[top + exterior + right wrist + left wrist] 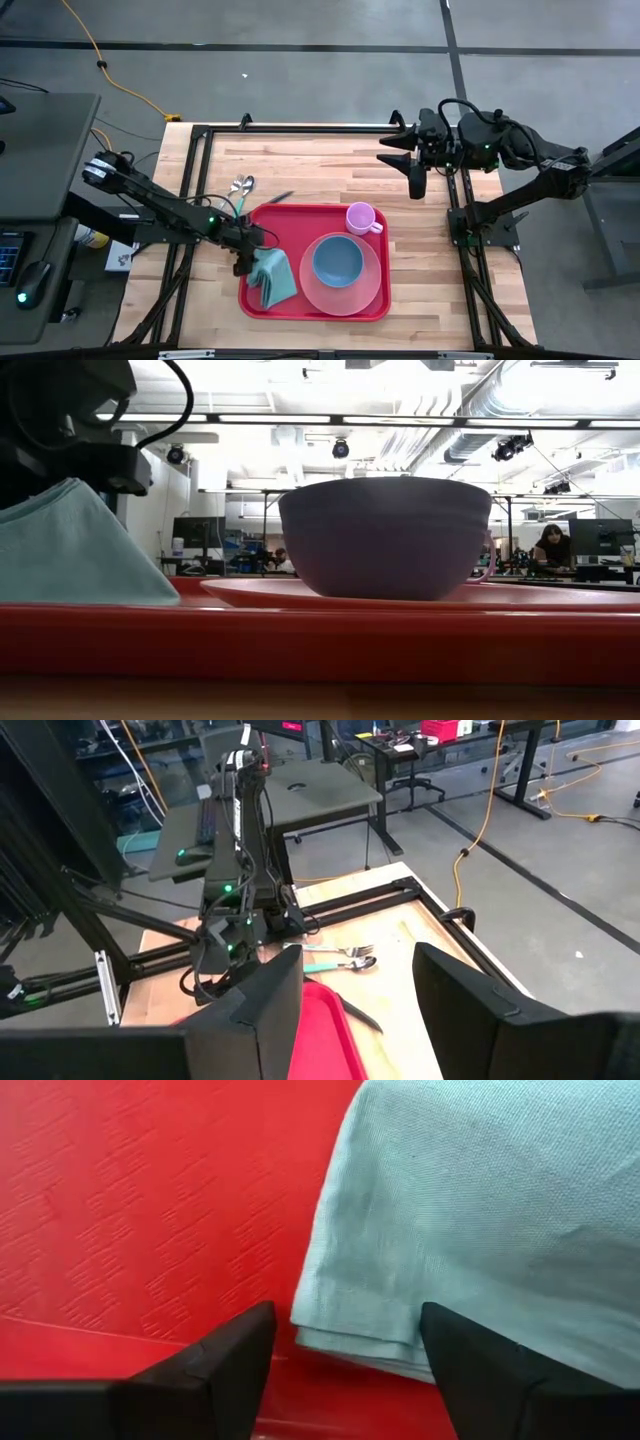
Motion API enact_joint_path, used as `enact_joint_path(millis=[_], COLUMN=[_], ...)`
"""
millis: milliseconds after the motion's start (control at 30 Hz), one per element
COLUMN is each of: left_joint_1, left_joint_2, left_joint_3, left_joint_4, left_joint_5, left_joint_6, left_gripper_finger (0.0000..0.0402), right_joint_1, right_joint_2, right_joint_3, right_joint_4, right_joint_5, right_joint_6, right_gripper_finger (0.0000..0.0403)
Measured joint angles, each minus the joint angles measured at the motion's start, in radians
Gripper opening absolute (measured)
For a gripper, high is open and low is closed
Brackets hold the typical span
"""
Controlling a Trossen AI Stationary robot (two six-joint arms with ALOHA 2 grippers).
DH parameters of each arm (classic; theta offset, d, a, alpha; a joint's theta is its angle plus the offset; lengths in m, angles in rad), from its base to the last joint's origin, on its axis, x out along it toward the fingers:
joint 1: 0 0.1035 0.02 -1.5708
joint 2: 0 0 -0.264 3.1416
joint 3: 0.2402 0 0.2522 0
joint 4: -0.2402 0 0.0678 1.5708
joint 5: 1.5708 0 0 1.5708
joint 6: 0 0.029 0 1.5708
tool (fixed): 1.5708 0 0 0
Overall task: Set up tray
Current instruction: Put the blue napkin into the pink serving tray
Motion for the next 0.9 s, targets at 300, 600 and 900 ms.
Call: enact_joint_path(millis=[300, 600, 900], left_joint_1=[0.0, 0.0, 0.064], left_joint_2=[0.001, -0.001, 0.001], left_joint_3=[-0.002, 0.01, 0.181], left_joint_4=[0.01, -0.011, -0.355], left_joint_5=[-0.002, 0.025, -0.035], left_joint_6=[-0.007, 0.069, 0.318], left_gripper_finger=[0.0118, 0.0036, 0.0025], right_joint_1=[0.0, 0.0, 0.0], right_joint_2=[0.0, 0.0, 0.0], right_joint_3=[0.0, 0.0, 0.0], right_joint_4=[-0.005, -0.005, -0.029], right_joint_5=[-0.005, -0.005, -0.004], right_joint_6=[0.0, 0.0, 0.0], right_gripper_finger=[0.017, 0.017, 0.017])
